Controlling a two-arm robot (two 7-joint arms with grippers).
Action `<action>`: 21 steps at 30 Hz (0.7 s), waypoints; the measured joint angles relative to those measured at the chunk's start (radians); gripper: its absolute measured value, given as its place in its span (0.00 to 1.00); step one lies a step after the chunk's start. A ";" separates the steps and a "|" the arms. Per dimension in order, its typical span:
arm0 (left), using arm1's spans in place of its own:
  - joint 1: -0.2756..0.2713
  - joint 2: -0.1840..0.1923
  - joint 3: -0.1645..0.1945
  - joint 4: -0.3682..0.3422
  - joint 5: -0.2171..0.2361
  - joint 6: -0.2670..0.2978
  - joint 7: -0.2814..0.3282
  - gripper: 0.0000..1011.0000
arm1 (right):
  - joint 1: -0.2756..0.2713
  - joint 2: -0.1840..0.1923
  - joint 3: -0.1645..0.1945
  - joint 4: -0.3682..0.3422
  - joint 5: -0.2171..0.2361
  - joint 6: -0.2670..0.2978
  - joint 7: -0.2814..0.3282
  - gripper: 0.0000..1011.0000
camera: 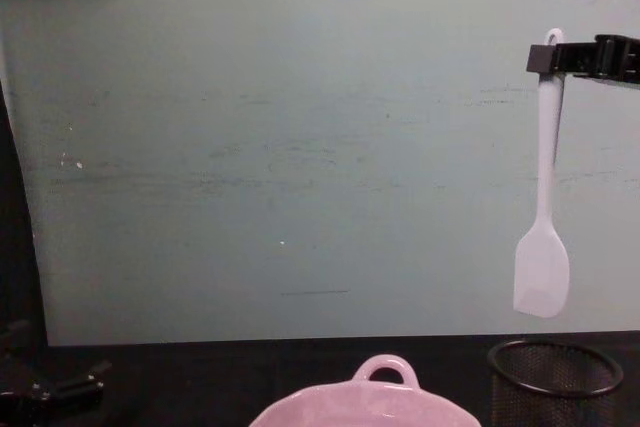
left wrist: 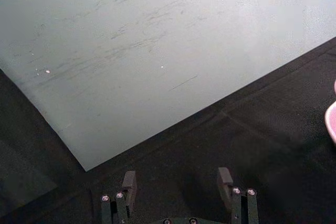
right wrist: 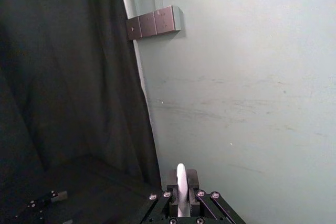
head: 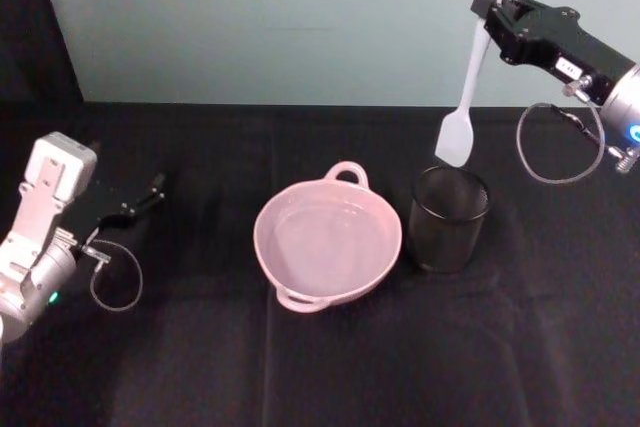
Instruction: Use the one hand to pick up the spoon and stir the clear water in the bowl.
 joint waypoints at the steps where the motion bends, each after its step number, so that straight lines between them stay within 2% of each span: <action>1: 0.000 0.000 0.000 0.000 0.000 0.000 0.000 1.00 | 0.000 0.000 0.000 0.000 0.000 0.000 0.000 0.11; 9: 0.000 0.000 0.000 0.000 0.000 0.000 0.000 1.00 | -0.008 0.002 0.006 -0.028 0.000 0.002 0.001 0.11; 12: 0.000 0.000 0.000 0.000 0.000 0.000 0.000 1.00 | 0.003 -0.009 -0.005 -0.039 -0.003 0.003 0.017 0.12; 15: 0.000 0.000 0.000 0.000 0.000 0.000 0.000 1.00 | 0.028 -0.034 -0.033 -0.029 -0.007 0.002 0.045 0.11; 21: 0.000 0.000 0.000 0.000 0.000 0.000 0.000 1.00 | 0.076 -0.101 -0.118 0.048 -0.026 -0.027 0.120 0.11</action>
